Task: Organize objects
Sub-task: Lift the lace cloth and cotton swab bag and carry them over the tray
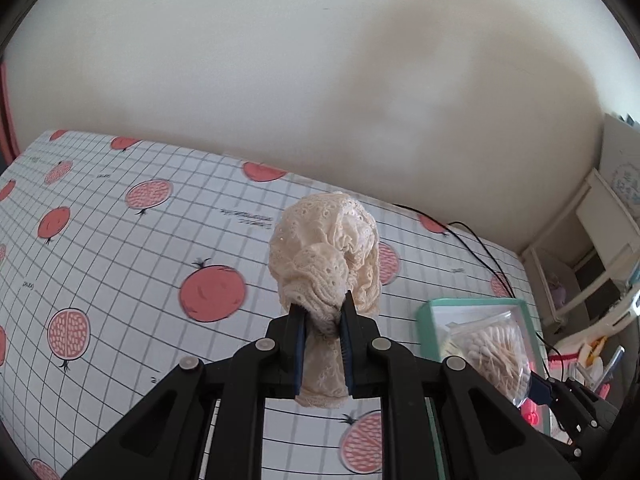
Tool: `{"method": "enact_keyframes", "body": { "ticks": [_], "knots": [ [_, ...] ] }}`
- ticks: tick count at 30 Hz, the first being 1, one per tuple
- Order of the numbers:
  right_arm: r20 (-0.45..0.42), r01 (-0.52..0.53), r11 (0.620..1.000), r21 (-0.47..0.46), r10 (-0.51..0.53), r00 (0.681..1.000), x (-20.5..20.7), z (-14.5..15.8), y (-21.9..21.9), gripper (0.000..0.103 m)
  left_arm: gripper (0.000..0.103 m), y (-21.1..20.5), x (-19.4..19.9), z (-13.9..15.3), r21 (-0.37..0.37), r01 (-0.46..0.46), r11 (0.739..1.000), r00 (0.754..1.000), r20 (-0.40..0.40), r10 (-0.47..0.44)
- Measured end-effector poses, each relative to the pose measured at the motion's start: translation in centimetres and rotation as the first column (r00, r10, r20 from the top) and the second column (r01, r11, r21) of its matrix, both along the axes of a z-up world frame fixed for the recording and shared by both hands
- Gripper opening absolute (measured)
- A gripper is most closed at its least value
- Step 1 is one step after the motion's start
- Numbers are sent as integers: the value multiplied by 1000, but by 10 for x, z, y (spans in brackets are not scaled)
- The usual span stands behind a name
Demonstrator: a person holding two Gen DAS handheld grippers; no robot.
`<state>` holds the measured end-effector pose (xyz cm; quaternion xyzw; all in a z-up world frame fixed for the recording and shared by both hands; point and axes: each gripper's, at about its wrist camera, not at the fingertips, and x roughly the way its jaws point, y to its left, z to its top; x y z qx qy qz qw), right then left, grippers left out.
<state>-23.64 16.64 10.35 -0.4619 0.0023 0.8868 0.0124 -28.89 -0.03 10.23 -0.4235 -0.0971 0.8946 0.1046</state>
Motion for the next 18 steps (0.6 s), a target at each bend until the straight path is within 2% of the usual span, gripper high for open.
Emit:
{"method": "enact_keyframes", "body": {
  "ticks": [3,11,18],
  "knots": [
    [-18,40,999,-10,-40,999,8,2,22,48,16,13,3,4,30,29,999,1000,-2,-29],
    [-26,156,985,-70,-159,987,23,1,87,48,16,66,10,7,42,141,989,990,4,-141],
    [-32,192,979,-66,-194,980,25,0,121,48,16,116,19,5,36,231,972,973,20,-232]
  ]
}}
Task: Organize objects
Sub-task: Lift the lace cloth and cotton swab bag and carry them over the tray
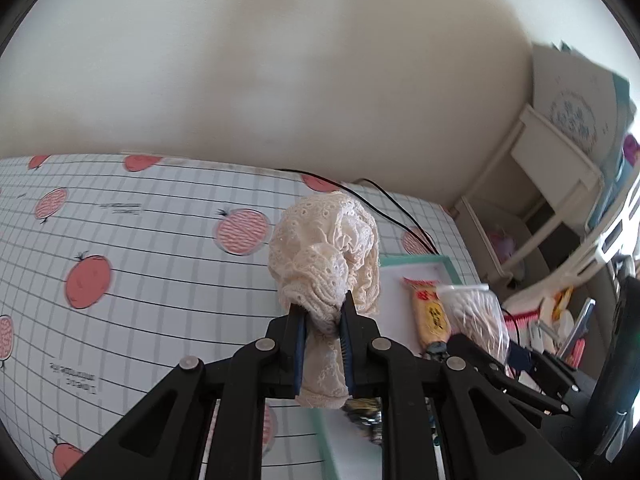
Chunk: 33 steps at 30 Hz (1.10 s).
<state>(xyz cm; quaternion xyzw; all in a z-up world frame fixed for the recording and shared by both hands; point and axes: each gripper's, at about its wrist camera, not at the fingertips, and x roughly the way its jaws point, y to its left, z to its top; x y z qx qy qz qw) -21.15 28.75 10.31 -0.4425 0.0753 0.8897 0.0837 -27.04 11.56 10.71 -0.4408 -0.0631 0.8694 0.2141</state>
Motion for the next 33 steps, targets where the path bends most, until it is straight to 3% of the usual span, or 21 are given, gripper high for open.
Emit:
{"method": "enact_keyframes", "body": {
  "ticks": [11,33],
  "knots": [
    [17,22,1000,-5,-22,1000,-2,-19,34,48,16,49,4,-22,-30,68,997,996,63,-66],
    [70,14,999,-30,-12,997,-6,-57,46,49,16,76,6,-52,-103,91,991,991,104,-80]
  ]
}}
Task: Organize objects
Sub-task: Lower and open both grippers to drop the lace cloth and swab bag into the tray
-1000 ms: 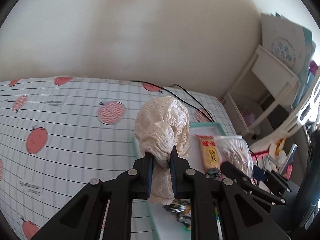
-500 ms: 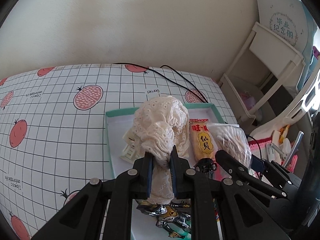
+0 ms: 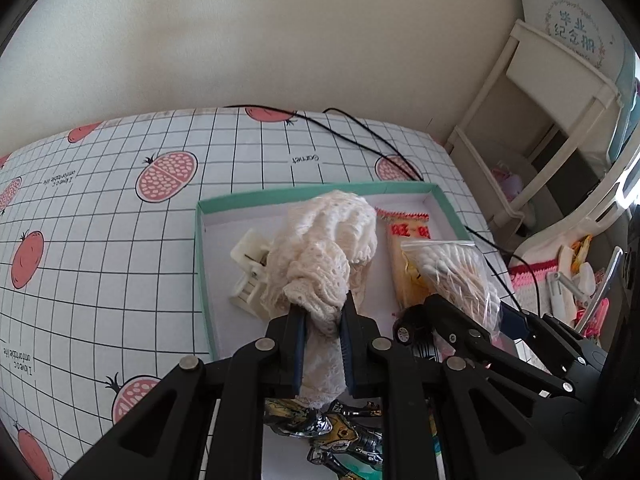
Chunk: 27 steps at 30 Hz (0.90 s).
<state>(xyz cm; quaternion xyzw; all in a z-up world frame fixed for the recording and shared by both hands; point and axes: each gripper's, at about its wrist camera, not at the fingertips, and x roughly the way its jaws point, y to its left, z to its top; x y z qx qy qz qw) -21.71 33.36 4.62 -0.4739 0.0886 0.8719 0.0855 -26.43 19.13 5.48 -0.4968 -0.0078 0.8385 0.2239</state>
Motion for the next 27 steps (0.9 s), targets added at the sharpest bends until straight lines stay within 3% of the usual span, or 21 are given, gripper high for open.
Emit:
{"method": "enact_keyframes", "body": {
  "ticks": [10,19,27],
  "knots": [
    [3,-14,1000,14,14,1000,1,-4,-3,49,16,3,-1,-16,-25,-3,1000,999,35,4],
    [9,-27,999,27,26,1000,-1,3,-6,52,18,1,-1,-8,-20,-10,1000,999,39,11],
    [-19,-31,999,28,32,999,1,21,-7,57,33,-11,-4,1,22,-33,999,997,68,31]
  ]
}}
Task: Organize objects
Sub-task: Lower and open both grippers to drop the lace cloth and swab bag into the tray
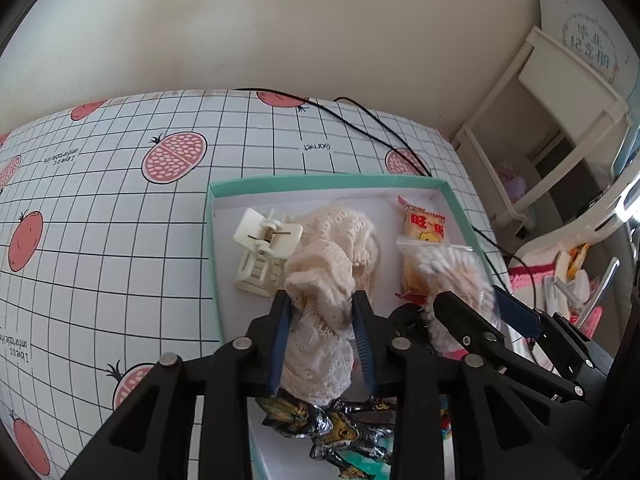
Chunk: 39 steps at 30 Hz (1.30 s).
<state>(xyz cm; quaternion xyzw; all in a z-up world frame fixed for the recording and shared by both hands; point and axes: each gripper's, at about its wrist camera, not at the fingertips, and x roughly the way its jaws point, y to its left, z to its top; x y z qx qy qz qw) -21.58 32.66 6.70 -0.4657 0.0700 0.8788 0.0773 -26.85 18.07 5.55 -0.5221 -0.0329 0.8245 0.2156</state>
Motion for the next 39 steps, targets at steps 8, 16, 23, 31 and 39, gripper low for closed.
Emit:
{"method": "enact_keyframes", "body": {
  "ticks": [8,16,23,31,39],
  "knots": [
    [-76,-25,1000,19,26,997,6,33,-9,57,33,-10,4,29,24,-20,1000,998,-65,22],
    [-76,-13,1000,20,14,997,5,30,-9,57,33,-21,1,31,-36,-82,996,992,-102,78],
    [-70,-16,999,36,19,997,3,16,-8,68,63,-35,-9,18,-86,-148,985,986,-93,140],
    [-70,10,1000,14,-9,998,-1,6,-2,90,77,-54,-18,7,-119,-216,969,975,-89,206],
    [-84,27,1000,-6,-27,996,-2,3,2,103,98,-65,-23,5,-149,-279,949,957,-119,263]
  ]
}}
